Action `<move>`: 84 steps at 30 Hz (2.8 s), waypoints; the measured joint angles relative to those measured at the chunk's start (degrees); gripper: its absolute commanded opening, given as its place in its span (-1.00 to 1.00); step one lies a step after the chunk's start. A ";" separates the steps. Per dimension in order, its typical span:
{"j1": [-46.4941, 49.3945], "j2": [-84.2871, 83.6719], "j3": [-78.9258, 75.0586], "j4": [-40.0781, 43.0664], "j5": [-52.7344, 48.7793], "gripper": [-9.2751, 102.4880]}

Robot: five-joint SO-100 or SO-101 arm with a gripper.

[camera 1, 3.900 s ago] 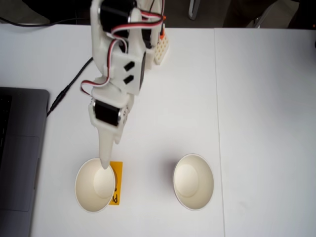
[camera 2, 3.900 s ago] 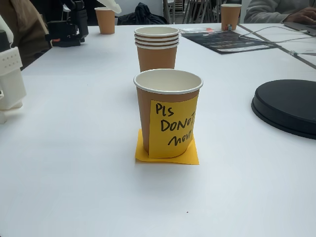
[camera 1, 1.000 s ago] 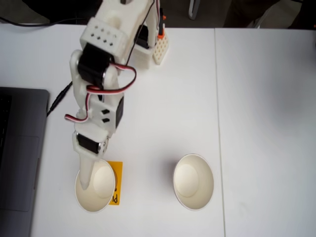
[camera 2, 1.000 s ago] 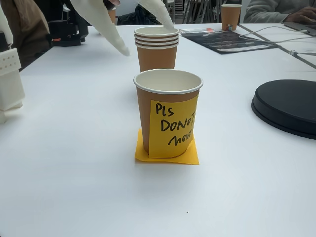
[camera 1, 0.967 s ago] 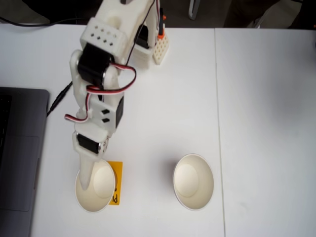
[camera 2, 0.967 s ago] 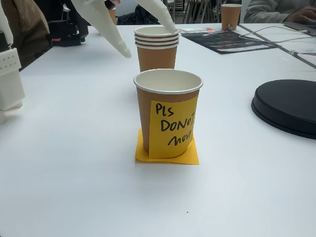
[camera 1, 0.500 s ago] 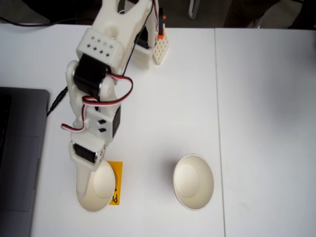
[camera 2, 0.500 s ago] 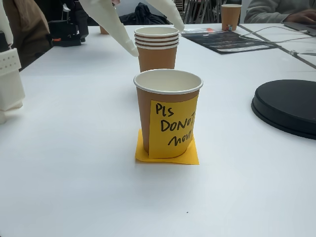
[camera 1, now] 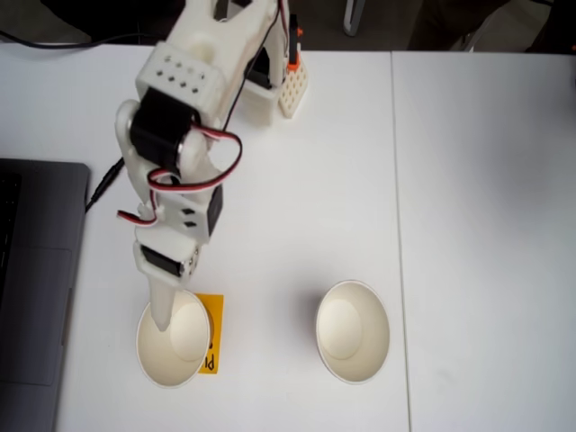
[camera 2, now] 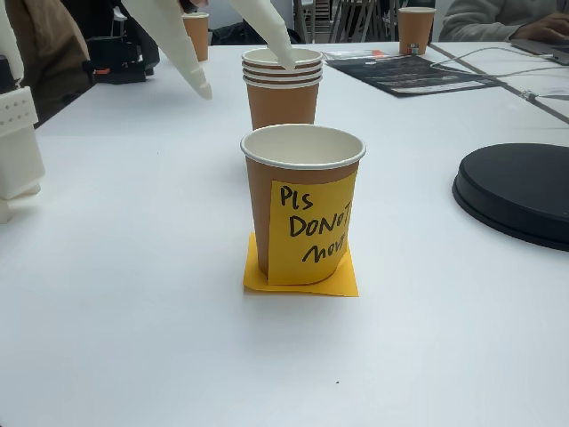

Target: Pickup cup and make a pile of cup.

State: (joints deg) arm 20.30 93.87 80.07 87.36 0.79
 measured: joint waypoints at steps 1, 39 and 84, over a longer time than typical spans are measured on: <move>0.00 -0.62 -0.09 0.09 0.00 -0.26; -1.41 -12.04 -8.53 0.53 0.00 -0.26; -1.67 -16.26 -6.94 0.79 0.00 -0.26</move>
State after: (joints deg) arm 18.63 77.61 73.12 88.15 0.79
